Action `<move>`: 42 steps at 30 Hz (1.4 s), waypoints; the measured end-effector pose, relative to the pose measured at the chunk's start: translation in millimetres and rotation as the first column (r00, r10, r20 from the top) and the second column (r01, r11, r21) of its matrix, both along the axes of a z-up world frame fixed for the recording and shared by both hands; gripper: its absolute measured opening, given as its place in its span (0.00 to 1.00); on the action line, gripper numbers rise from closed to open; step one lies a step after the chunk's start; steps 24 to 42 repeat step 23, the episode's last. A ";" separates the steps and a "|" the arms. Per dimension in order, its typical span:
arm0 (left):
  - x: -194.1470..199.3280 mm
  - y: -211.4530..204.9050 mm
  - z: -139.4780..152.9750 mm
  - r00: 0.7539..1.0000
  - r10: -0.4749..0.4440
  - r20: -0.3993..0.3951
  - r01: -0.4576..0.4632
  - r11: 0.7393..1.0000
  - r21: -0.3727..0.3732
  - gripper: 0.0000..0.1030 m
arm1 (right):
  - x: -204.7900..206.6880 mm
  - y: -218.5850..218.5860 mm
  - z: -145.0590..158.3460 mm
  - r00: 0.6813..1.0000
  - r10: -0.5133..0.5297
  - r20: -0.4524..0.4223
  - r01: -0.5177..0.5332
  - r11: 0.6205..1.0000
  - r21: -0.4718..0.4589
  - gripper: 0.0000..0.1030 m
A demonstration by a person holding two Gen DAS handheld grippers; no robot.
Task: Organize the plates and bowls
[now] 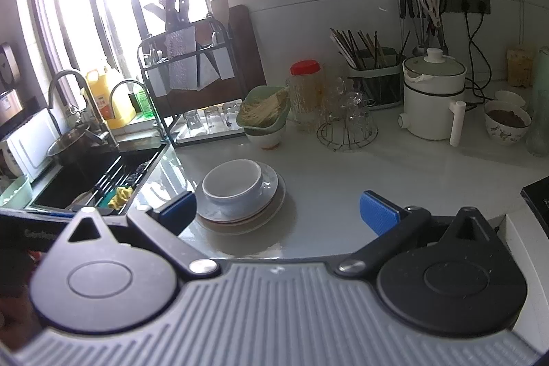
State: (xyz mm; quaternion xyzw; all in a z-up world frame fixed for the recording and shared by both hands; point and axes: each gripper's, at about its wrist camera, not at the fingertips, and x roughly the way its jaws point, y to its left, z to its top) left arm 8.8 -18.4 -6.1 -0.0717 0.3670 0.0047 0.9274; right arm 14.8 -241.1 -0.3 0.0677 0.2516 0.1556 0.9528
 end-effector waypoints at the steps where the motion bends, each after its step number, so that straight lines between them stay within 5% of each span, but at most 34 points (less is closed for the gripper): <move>1: -0.8 0.4 0.1 1.000 0.001 -0.001 -0.001 1.000 0.003 0.96 | -1.2 0.2 0.4 1.000 0.005 0.002 -0.005 1.000 0.007 1.00; 42: -6.4 5.9 1.3 1.000 0.015 -0.002 -0.015 1.000 -0.007 0.96 | -4.4 1.4 -3.1 1.000 -0.003 0.005 0.003 1.000 0.013 1.00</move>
